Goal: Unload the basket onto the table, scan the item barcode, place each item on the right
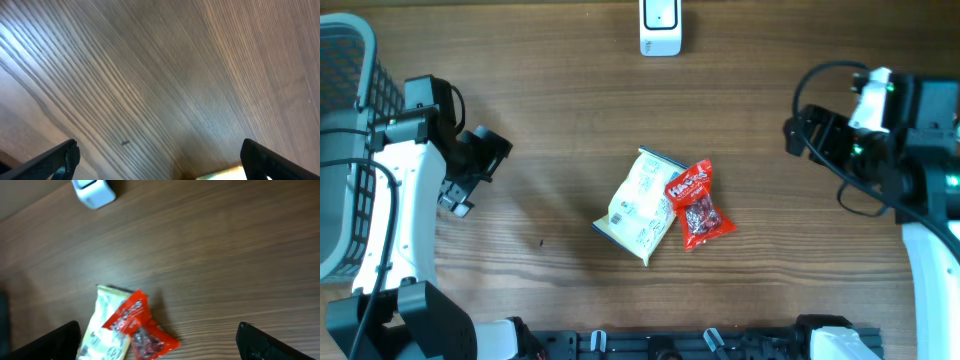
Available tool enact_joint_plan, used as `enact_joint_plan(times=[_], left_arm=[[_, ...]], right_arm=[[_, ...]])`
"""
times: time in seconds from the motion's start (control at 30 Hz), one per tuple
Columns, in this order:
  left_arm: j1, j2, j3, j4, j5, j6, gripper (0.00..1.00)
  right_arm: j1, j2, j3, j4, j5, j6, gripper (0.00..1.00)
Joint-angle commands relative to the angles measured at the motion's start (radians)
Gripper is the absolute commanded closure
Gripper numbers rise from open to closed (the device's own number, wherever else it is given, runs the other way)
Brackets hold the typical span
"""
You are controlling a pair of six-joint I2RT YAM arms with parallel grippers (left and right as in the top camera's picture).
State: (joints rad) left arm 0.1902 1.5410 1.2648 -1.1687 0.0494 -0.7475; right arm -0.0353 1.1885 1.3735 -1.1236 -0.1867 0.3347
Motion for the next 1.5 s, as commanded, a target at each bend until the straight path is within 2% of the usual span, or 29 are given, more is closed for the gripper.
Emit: enact_joint_plan(times=[0.0,0.1,0.2,0.27,0.33,0.4,0.47,0.67,0.8,0.93,1.17,1.27,1.33,1.47], left_arm=[[-0.011,0.000,-0.004,-0.013,0.257,0.071,0.00],[-0.103,0.000,-0.005,0.008,0.418,0.232,0.00],[-0.284,0.000,-0.005,0.015,0.413,0.273,0.00],[-0.385,0.000,-0.005,0.055,0.398,0.271,0.00],[-0.496,0.000,-0.005,0.112,0.323,0.260,0.00],[-0.587,0.000,-0.005,0.133,0.184,0.157,0.00],[-0.648,0.000,-0.005,0.137,0.116,0.068,0.00],[-0.682,0.023,-0.005,0.176,0.121,0.050,0.00],[-0.683,0.112,-0.005,0.205,0.212,0.051,0.00],[-0.722,0.245,-0.005,0.320,0.399,0.130,0.00],[-0.783,0.395,-0.005,0.517,0.415,0.142,0.00],[-0.783,0.415,-0.005,0.550,0.449,0.161,0.00],[-0.783,0.417,-0.005,0.562,0.520,0.230,0.02],[-0.774,0.411,-0.003,0.531,0.495,0.247,0.14]], right_arm=[[-0.007,-0.005,0.014,-0.009,0.076,-0.020,0.00],[-0.007,0.016,0.008,-0.010,0.076,-0.020,0.00],[-0.007,0.043,0.008,-0.008,0.076,-0.020,0.00],[-0.007,0.056,0.008,-0.007,0.076,-0.019,0.00],[-0.007,0.075,0.008,-0.007,0.076,-0.017,0.00],[-0.007,0.090,0.008,-0.007,0.076,-0.017,0.00],[-0.007,0.107,0.008,-0.007,0.076,-0.017,0.00],[-0.007,0.154,0.008,0.006,0.075,-0.017,0.00],[-0.007,0.176,0.008,0.009,0.076,-0.018,0.00],[-0.007,0.181,0.008,0.013,0.075,-0.017,0.00],[-0.007,0.181,0.008,0.015,0.075,-0.017,0.00],[-0.007,0.180,0.008,0.015,0.075,-0.017,0.00],[-0.007,0.180,0.008,0.015,0.075,-0.017,0.00],[-0.007,0.180,0.008,0.015,0.075,-0.016,0.00]])
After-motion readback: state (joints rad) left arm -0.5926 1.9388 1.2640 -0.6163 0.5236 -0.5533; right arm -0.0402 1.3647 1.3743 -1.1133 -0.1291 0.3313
